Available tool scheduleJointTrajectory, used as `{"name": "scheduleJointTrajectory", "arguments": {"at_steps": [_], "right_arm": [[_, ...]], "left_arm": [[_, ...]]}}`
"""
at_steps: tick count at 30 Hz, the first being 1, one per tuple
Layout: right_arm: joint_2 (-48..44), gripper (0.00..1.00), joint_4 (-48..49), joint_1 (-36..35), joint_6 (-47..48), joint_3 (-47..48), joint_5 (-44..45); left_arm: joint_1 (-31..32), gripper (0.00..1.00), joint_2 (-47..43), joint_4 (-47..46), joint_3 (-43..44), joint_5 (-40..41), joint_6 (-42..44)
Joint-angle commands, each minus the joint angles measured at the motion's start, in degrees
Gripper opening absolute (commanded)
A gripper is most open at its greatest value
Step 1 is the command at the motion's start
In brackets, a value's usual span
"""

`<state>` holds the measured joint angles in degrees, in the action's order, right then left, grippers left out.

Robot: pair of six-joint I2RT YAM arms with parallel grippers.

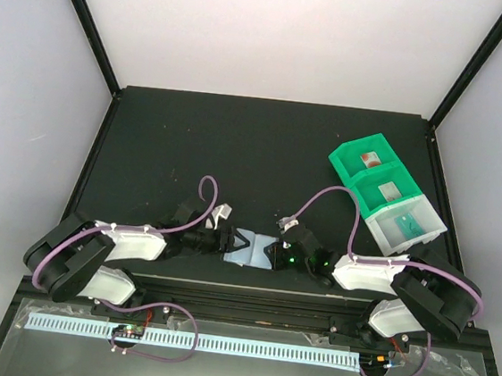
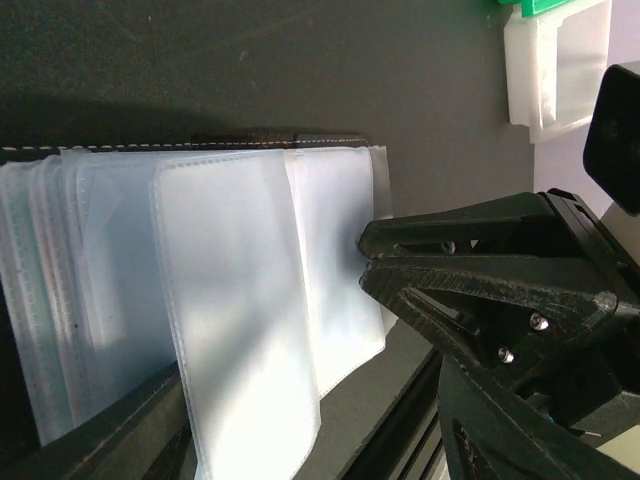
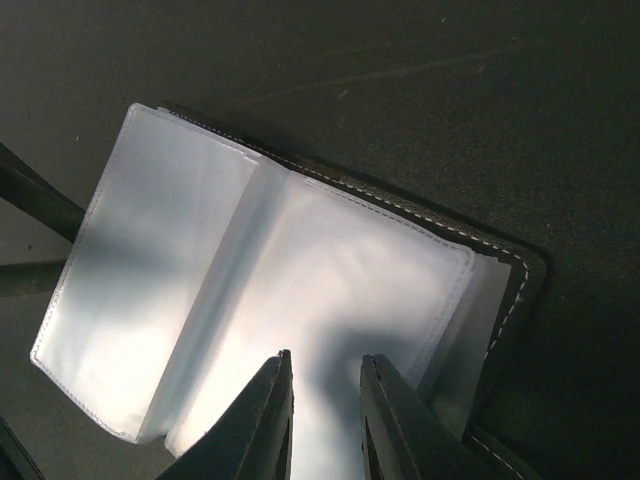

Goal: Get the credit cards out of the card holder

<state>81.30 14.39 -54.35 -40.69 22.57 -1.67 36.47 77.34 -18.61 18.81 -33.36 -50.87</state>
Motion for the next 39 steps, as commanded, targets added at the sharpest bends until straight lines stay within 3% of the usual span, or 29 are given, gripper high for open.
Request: {"name": "scheduleJointTrajectory", "arguments": {"at_steps": [1, 12, 22, 30, 39], "right_arm": [[0.25, 0.22, -0.54, -0.25, 0.08, -0.67, 1.48], [-5.05, 0.23, -2.01, -0.23, -0.42, -2.26, 4.2], [-15.2, 0.23, -5.48, -0.23, -2.05, -6.05, 8.4], [-19.44, 0.24, -4.64, -0.31, -1.01, -5.15, 3.31], [-13.41, 0.24, -1.45, -0.98, -1.35, -1.06, -2.26]], "left_arm": [[0.71, 0.63, 2.02, -5.14, 0.01, -2.28, -1.61], [6.16, 0.6, 4.12, -10.52, 3.45, -1.7, -6.28], [9.94, 0.6, 10.34, -15.35, 7.07, -1.86, -7.62], [8.68, 0.66, 4.03, -3.5, 6.97, 4.18, -3.74], [2.66, 0.74, -3.57, 5.51, 2.73, 6.81, 0.64]]}}
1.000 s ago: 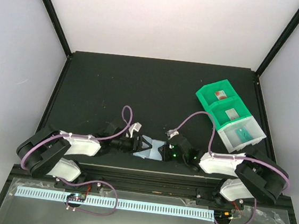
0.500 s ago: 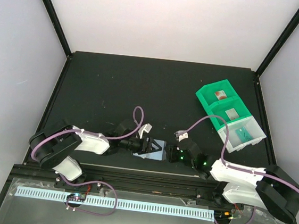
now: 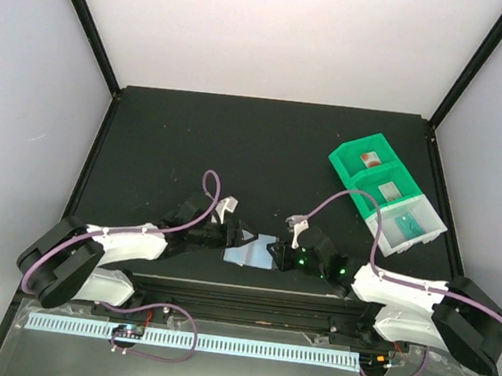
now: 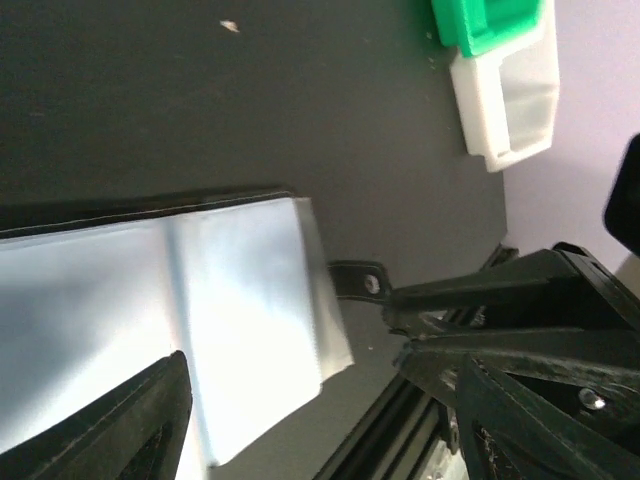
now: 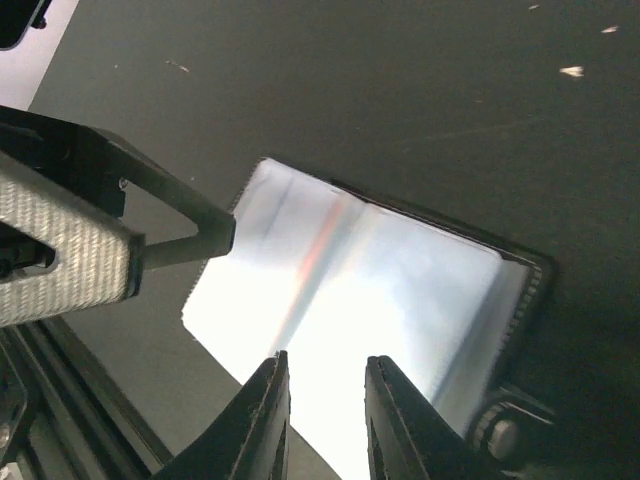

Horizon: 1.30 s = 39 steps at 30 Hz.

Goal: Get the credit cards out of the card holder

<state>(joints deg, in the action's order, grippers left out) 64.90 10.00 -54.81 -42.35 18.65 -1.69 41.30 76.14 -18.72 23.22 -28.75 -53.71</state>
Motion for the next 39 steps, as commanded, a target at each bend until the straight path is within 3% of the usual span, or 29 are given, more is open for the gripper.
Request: {"name": "scheduleJointTrajectory", "arguments": {"at_steps": [1, 7, 15, 39], "right_arm": [[4.17, 0.24, 3.03, -0.44, 0.38, 3.26, -2.26], [11.55, 0.24, 1.26, -0.48, 1.21, 6.09, -2.67], [16.72, 0.23, -1.09, -0.48, 2.2, 6.59, 1.23], [16.39, 0.22, 1.05, -0.48, 1.36, 4.54, 2.22]], "left_arm": [[-2.68, 0.75, -4.16, 6.67, -1.91, 2.52, 4.03], [-5.3, 0.77, -6.62, 11.9, -2.04, 2.88, 6.92], [-5.8, 0.78, -5.01, 11.02, -2.37, 1.04, 7.55], [-5.84, 0.76, 0.95, -0.92, -3.92, -5.27, 3.63]]}}
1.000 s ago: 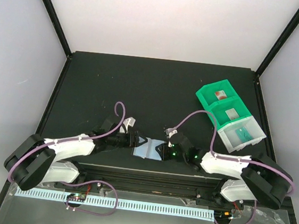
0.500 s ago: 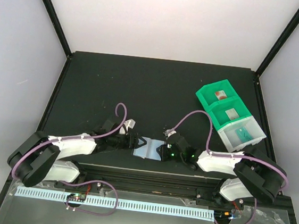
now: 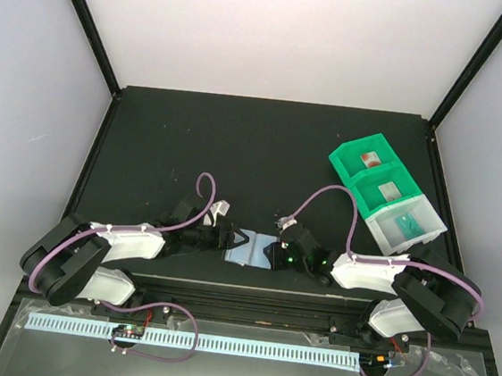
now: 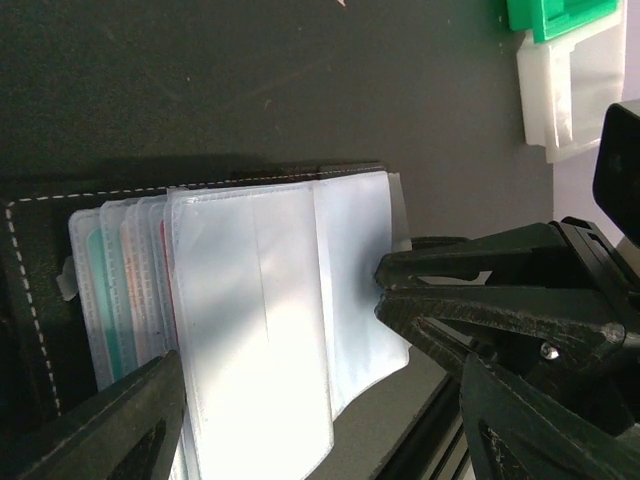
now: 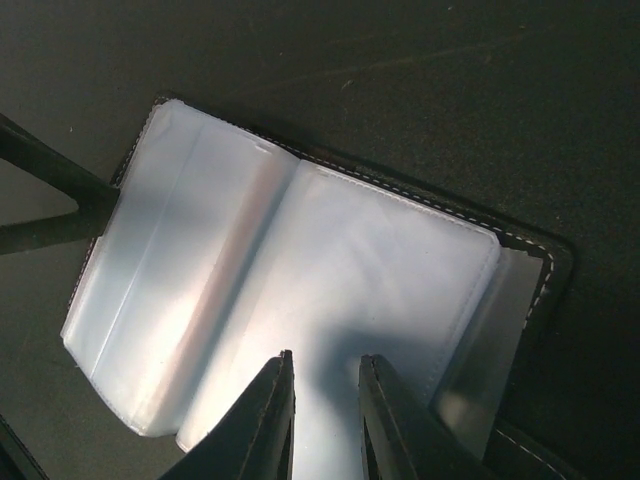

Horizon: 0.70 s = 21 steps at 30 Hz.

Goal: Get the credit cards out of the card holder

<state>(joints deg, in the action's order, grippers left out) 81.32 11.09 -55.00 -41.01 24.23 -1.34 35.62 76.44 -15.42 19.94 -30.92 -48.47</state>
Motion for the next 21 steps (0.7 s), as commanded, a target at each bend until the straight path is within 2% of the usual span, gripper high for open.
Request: {"name": "scheduleJointTrajectory", "arguments": {"at_steps": [1, 21], "right_arm": [[-0.02, 0.22, 0.0, -0.27, 0.02, -1.1, 1.85], [-1.6, 0.21, 0.72, -0.28, -0.29, -2.07, 2.8]], "left_arm": [[-0.11, 0.76, 0.71, -4.85, -0.81, -3.52, -2.03], [2.32, 0.75, -0.17, -11.31, -1.05, -5.79, -7.24]]}}
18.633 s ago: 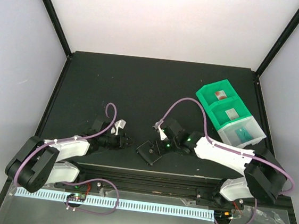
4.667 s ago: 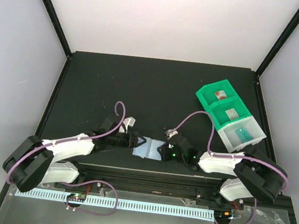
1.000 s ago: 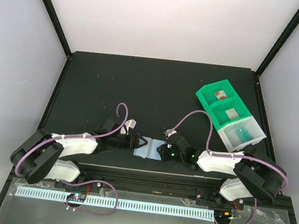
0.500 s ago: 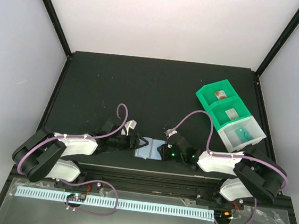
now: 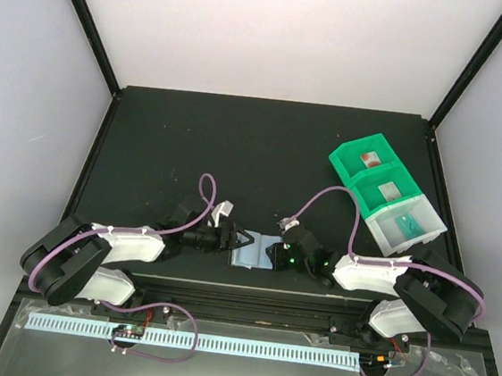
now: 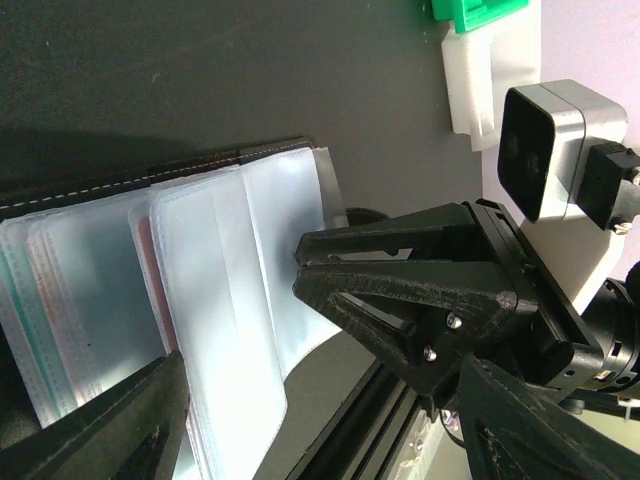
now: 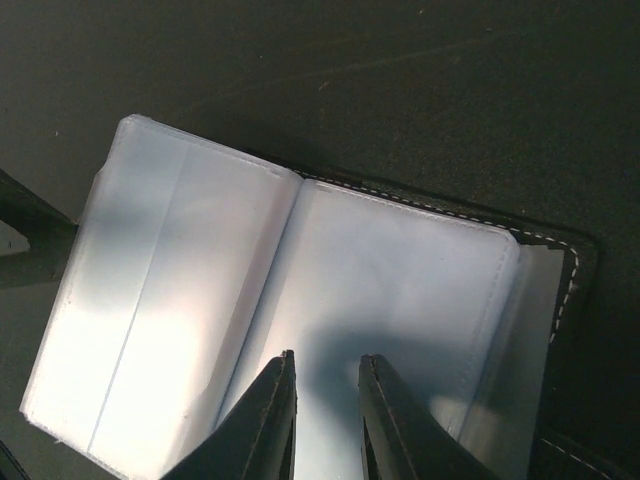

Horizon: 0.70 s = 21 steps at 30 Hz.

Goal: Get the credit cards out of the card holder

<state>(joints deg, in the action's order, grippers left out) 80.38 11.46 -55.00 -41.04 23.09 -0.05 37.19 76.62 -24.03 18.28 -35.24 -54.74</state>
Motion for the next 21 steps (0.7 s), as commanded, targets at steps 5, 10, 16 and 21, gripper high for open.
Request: {"name": "scheduleJointTrajectory", "arguments": {"at_steps": [5, 10, 16, 21], "right_arm": [[-0.81, 0.2, 0.9, -0.26, -0.27, -1.28, 1.28], [-1.76, 0.22, 2.05, -0.29, -0.27, -1.9, 0.54], [-3.13, 0.23, 2.6, -0.28, -0.47, -2.54, 0.23], [-5.8, 0.32, 5.1, -0.28, -1.92, -4.55, -1.38]], "left_arm": [[1.04, 0.75, -1.47, -2.6, 0.79, -1.44, -1.56], [1.67, 0.75, -2.86, -1.7, 1.41, -1.29, -1.69], [2.68, 0.75, -2.7, -1.19, 2.58, -1.43, -1.63], [3.55, 0.75, -2.3, -1.94, 3.75, -1.59, -1.71]]}}
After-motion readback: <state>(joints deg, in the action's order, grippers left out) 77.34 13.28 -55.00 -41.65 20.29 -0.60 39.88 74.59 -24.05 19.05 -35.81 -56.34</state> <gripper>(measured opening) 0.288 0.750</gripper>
